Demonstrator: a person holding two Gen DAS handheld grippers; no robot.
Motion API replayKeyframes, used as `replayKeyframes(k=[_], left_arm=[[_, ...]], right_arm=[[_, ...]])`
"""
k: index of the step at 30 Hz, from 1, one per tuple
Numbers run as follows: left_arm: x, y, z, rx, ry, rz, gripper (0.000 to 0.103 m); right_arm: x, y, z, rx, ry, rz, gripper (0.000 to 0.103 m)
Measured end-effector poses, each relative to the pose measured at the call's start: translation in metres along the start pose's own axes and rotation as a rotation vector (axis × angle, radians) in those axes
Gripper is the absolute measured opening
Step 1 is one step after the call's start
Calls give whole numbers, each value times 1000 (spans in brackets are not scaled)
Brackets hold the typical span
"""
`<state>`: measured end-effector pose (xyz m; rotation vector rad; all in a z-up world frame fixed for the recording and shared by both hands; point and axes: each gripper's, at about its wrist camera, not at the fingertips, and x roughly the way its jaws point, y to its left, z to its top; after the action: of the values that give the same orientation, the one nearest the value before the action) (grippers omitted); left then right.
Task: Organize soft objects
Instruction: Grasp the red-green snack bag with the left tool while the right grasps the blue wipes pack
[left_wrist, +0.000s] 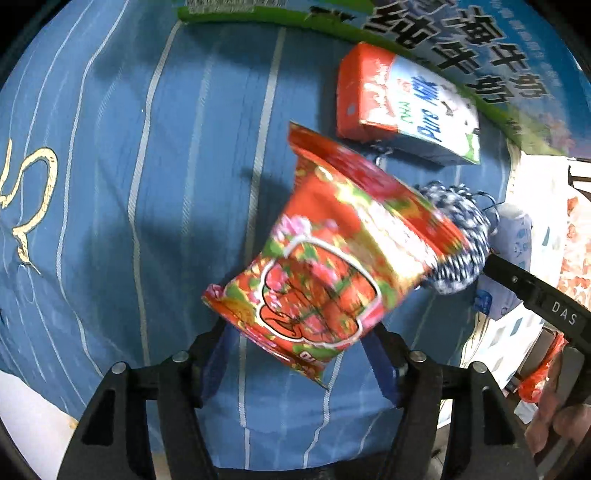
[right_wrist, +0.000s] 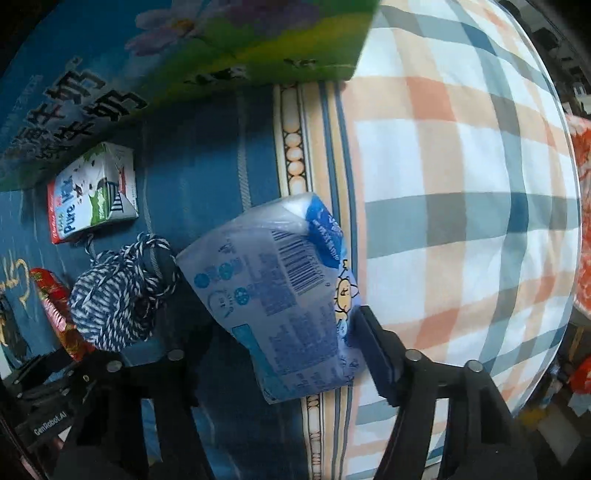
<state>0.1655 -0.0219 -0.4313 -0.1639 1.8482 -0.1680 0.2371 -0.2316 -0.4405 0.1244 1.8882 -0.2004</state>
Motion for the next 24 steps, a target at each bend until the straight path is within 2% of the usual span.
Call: replayKeyframes(k=[5,11,12,13,18,24], left_arm=[[-3,-7,6,10,-22,17,74],[-4,-21,26,38,-84,33,73],[-5,-21,25,43,-102,36,70],[-6,-22,24,45,-118,56,56],[-18,-16,19,30,-155,68,49],[-50,-8,-11,29,-225,74,37]], right_arm=[[-4,-6,-4,3,19,63,62],[-2,-1,-5,-11,26,50,61],[-2,-1,-5,-15,20,45,57],[-1,-5,-5,-21,13,38,53],[-10,16,-9,-32,-21,0,40],[-26,25,-25,-29,-56,23,36]])
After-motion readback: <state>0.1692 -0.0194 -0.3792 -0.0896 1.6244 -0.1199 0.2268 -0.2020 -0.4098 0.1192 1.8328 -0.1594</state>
